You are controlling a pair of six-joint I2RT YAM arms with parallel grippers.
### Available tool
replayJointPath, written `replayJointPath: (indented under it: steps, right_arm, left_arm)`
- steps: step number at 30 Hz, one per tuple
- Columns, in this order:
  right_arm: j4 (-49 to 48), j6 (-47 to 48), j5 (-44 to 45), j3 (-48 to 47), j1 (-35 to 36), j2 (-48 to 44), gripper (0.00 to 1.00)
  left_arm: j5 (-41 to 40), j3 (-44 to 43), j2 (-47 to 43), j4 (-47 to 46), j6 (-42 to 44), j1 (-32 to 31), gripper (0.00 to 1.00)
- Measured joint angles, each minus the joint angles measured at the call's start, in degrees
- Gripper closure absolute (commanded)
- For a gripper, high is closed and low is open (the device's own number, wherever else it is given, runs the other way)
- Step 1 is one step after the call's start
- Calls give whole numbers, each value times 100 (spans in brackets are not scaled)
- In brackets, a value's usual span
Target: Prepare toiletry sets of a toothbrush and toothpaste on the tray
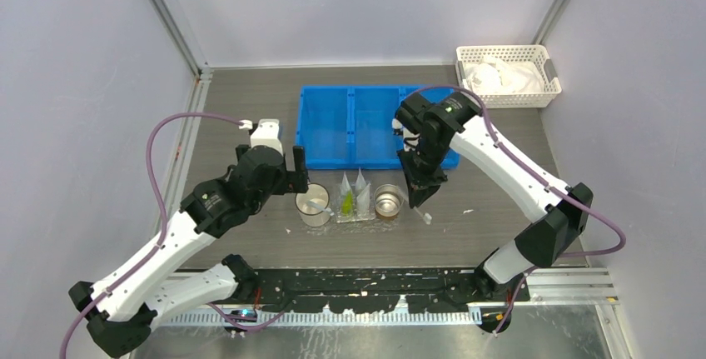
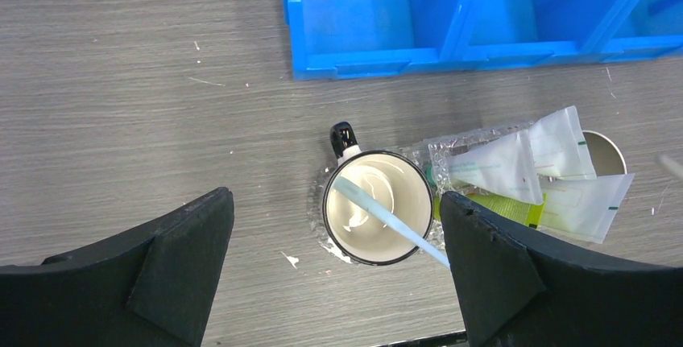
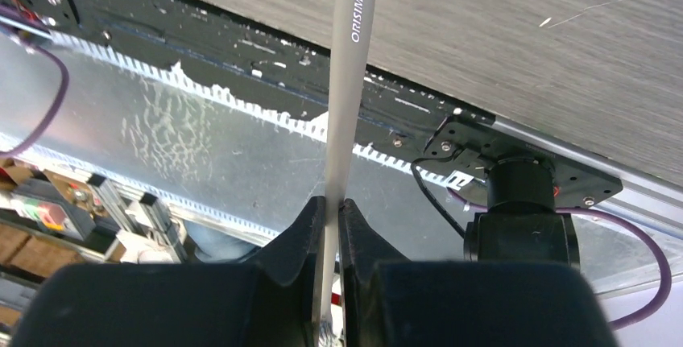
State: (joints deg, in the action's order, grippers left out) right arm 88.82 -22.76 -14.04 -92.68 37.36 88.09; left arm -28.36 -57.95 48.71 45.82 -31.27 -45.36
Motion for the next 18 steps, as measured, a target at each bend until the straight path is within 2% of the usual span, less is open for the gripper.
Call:
replayJointPath:
  steps: [10,18]
  right_arm:
    - [-63,-116,-232,216,369,114,87]
    - [-686,-133,-452,892,374,535,87]
  left_arm:
    - [11,63,-87,-7,-2,0,0]
    - [11,138,-111,-15,-2,0,0]
